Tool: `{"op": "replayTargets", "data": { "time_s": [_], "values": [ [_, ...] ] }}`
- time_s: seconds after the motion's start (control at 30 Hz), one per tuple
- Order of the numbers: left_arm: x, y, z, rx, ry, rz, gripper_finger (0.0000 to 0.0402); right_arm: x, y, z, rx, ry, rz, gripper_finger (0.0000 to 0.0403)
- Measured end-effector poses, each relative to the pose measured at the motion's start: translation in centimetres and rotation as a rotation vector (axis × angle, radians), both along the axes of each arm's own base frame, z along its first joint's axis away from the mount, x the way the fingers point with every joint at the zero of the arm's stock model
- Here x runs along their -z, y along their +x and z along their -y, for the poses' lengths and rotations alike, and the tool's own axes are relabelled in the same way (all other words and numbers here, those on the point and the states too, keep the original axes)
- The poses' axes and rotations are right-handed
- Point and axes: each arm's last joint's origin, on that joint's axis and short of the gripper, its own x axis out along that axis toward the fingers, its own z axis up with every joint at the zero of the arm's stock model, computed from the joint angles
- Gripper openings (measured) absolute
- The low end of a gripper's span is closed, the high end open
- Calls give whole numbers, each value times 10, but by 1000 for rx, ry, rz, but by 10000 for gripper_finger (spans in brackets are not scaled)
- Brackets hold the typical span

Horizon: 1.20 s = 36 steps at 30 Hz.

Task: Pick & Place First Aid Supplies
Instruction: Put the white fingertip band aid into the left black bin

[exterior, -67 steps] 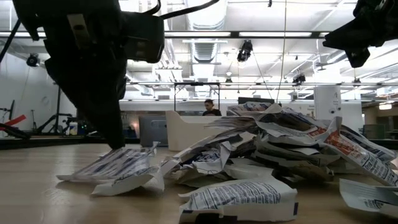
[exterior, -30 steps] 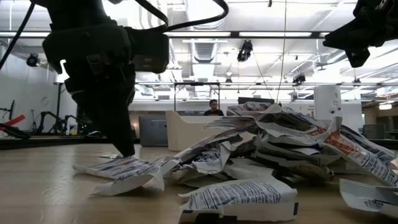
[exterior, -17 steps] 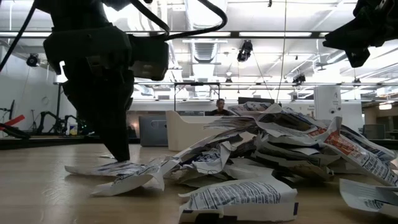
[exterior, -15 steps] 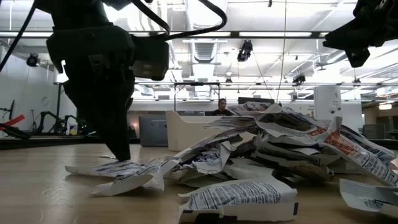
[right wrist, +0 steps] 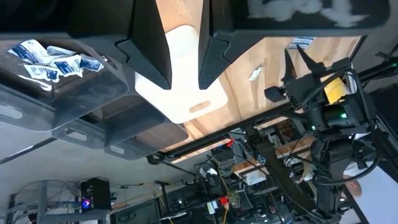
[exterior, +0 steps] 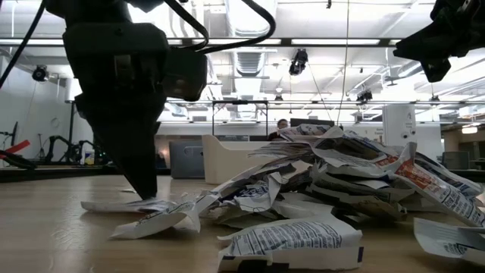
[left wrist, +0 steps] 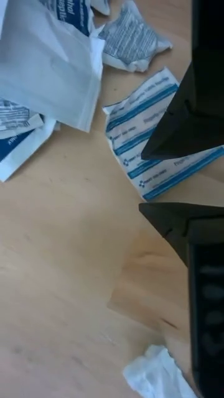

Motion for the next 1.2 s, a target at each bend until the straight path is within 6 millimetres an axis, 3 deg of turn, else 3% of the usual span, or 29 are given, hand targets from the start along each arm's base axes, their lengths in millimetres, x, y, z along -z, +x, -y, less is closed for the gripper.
{"op": "replayTargets", "data": {
  "time_s": [0.47, 0.7, 1.2],
  "values": [
    [28, -2, -1, -39, -17, -50, 73, 0, 0, 0, 1, 0, 0, 82],
    [29, -3, -1, -41, -16, -50, 7, 0, 0, 0, 2, 0, 1, 72],
    [19, -7, -8, -77, 87, -35, 0, 0, 0, 0, 17, 0, 1, 79]
  ]
}}
